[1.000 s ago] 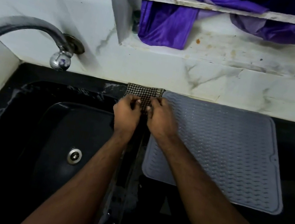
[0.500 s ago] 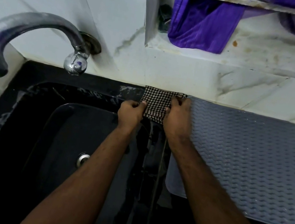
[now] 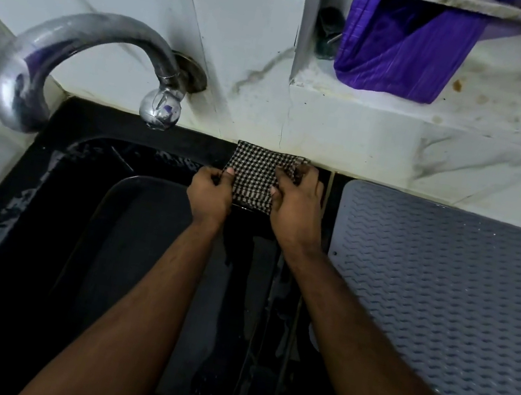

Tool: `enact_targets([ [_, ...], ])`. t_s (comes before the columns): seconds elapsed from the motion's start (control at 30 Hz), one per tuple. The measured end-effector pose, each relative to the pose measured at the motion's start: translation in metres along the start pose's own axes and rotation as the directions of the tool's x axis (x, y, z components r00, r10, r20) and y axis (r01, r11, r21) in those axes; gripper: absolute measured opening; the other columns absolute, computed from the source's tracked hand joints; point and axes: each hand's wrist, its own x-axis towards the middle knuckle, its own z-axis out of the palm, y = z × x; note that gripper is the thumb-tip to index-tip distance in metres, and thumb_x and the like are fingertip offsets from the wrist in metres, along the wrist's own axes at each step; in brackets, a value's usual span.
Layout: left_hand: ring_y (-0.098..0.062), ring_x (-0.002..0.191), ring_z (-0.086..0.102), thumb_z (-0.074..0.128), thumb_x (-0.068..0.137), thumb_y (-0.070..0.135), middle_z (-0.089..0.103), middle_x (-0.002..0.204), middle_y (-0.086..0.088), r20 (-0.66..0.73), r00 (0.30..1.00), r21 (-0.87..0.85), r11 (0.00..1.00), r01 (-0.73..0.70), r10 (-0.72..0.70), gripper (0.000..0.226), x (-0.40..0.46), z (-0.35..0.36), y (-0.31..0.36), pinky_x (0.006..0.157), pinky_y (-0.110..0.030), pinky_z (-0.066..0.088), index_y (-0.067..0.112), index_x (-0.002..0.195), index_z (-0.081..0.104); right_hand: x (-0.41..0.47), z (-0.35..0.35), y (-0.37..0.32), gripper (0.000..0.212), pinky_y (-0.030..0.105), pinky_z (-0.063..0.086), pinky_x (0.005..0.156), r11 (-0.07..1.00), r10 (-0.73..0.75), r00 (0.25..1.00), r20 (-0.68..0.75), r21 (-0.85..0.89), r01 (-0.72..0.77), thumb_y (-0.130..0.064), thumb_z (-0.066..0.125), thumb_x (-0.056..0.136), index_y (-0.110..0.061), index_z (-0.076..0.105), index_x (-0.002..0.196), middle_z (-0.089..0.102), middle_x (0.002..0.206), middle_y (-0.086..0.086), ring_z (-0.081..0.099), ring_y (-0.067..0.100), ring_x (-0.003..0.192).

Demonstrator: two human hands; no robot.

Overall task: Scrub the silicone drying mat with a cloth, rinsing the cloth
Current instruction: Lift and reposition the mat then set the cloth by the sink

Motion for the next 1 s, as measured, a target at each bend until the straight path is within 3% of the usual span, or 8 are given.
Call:
enact_targets([
  [0.1,-0.026,0.098,0.063,0.063,0.099,0.030,0.069,0.100,-0.012,-0.004,1.000,-0.008,1.000,0.010,-0.010,0.030,-0.001,0.002,0.000,0.074,-0.018,0.035,0.001,0.106,0.066,0.000,0.003,0.004,0.044,0.049,0.039,0.104,0.988,-0.003,1.000,0.002,-0.154,0.003,-0.033,0.053,0.097,-0.027,0.053,0.141,0.022,0.162,0.005,0.032,0.031,0.138],
  [0.2,-0.032,0.106,0.056,0.065,0.096,0.017,0.056,0.113,-0.015,-0.027,0.989,0.094,0.985,-0.145,0.148,0.027,-0.006,0.001,0.003,0.078,-0.015,0.030,0.000,0.114,0.056,-0.005,0.008,0.008,0.050,0.052,0.031,0.111,0.978,0.001,0.999,0.052,-0.209,0.010,-0.040,0.041,0.102,-0.029,0.040,0.151,0.014,0.166,-0.001,0.017,0.025,0.151],
  [0.3,-0.031,0.112,0.048,0.065,0.092,0.015,0.052,0.122,-0.016,0.003,0.920,0.304,0.876,-0.375,0.392,0.028,-0.013,0.001,0.008,0.089,-0.032,0.037,0.010,0.119,0.060,-0.005,0.009,0.011,0.052,0.052,0.026,0.114,0.979,0.011,0.996,0.090,-0.205,0.007,-0.043,0.035,0.104,-0.030,0.033,0.154,0.013,0.167,-0.002,0.015,0.027,0.151],
  [0.37,-0.029,0.116,0.048,0.062,0.094,0.020,0.053,0.125,-0.011,0.083,0.883,0.375,0.807,-0.457,0.462,0.023,-0.020,0.005,0.012,0.091,-0.042,0.038,0.017,0.116,0.066,-0.003,0.005,0.011,0.052,0.051,0.025,0.113,0.983,0.006,0.995,0.096,-0.183,0.012,-0.045,0.036,0.104,-0.029,0.033,0.154,0.015,0.167,-0.001,0.014,0.026,0.151],
  [0.47,-0.027,0.117,0.048,0.059,0.097,0.023,0.056,0.124,-0.007,0.172,0.863,0.338,0.794,-0.505,0.475,0.020,-0.033,0.015,0.019,0.093,-0.044,0.037,0.019,0.114,0.067,-0.004,-0.006,0.013,0.053,0.049,0.028,0.111,0.990,-0.007,0.996,0.086,-0.140,0.019,-0.045,0.037,0.104,-0.027,0.034,0.154,0.020,0.165,-0.002,0.018,0.024,0.150],
  [0.63,-0.031,0.108,0.056,0.060,0.095,0.012,0.063,0.111,-0.013,0.197,0.822,0.163,0.809,-0.565,0.534,0.018,-0.059,0.029,0.034,0.093,-0.044,0.045,0.007,0.110,0.069,-0.013,-0.038,0.023,0.051,0.049,0.031,0.107,0.987,0.040,0.999,0.002,-0.155,-0.039,-0.041,0.041,0.103,-0.023,0.040,0.150,0.027,0.162,0.001,0.029,0.025,0.144],
  [0.77,-0.029,0.100,0.061,0.060,0.096,0.004,0.067,0.106,-0.015,0.232,0.800,0.064,0.812,-0.581,0.554,0.016,-0.097,0.051,0.045,0.090,-0.035,0.046,0.001,0.108,0.069,-0.032,-0.069,0.052,0.048,0.044,0.030,0.106,0.980,0.136,0.987,-0.086,-0.132,-0.147,-0.036,0.046,0.102,-0.020,0.046,0.147,0.036,0.158,0.005,0.037,0.029,0.137],
  [1.0,-0.035,0.109,0.056,0.059,0.093,0.017,0.056,0.119,-0.018,0.292,0.894,0.192,0.895,-0.403,0.340,0.030,-0.159,0.104,0.057,0.091,-0.046,0.048,0.005,0.121,0.062,-0.071,-0.124,0.139,0.046,0.047,0.029,0.109,0.931,0.316,0.942,-0.110,-0.157,-0.330,-0.033,0.049,0.102,-0.019,0.048,0.145,0.037,0.156,0.010,0.036,0.032,0.138],
])
